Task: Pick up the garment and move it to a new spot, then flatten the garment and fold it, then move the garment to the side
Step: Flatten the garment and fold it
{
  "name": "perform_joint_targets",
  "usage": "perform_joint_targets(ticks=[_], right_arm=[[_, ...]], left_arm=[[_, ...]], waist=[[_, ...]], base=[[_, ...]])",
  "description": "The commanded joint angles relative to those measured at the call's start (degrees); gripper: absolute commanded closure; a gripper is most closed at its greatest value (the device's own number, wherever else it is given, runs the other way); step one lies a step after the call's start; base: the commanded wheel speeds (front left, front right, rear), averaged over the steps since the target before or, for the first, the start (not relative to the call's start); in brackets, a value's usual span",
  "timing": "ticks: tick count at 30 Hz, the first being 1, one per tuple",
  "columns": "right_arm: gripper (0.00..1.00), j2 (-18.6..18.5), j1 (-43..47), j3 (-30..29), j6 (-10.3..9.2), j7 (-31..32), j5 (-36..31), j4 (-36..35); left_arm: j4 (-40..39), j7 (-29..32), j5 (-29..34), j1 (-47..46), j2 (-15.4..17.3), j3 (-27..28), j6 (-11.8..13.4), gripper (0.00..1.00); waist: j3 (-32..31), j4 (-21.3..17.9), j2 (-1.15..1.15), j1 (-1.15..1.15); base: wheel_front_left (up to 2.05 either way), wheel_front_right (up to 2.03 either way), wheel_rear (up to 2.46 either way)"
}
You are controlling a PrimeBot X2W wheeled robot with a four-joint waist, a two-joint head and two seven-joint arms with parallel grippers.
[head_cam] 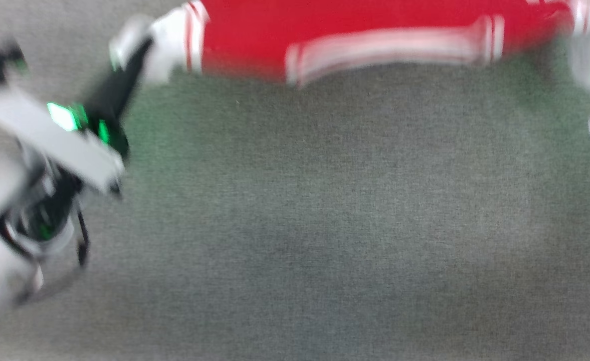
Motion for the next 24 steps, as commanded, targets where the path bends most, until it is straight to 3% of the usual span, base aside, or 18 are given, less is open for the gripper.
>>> perform_joint_targets(ticks=[1, 9, 15, 24], right_arm=[[1.0, -0.1, 3.6, -1.37, -0.08, 2.05, 0.75, -3.31], [1.0, 3.14, 24.03, -6.19, -0.07, 12.71, 3.73, -20.32], [1.0, 5.18, 34.36, -7.01, -0.07, 16.74, 5.63, -25.56], [1.0, 7.3, 46.46, -8.98, -0.07, 21.01, 6.03, -31.95]], left_arm=[[-1.11, -0.52, -0.25, 3.6, 0.48, 0.32, 0.1, 1.0], [-5.08, -1.22, 1.3, 21.22, -0.26, 4.3, 0.1, 1.0], [-8.15, -1.18, 5.54, 31.32, 0.31, 6.54, 0.1, 1.0], [-13.58, -1.16, 9.0, 42.83, 4.96, 7.35, 0.1, 1.0]], waist=[[-2.62, 1.21, 0.0, 0.0], [-6.08, 2.63, 0.0, 0.0], [-8.29, 2.91, 0.0, 0.0], [-9.98, 2.69, 0.0, 0.0]], base=[[0.0, 0.0, 0.0], [0.0, 0.0, 0.0], [0.0, 0.0, 0.0], [0.0, 0.0, 0.0]])
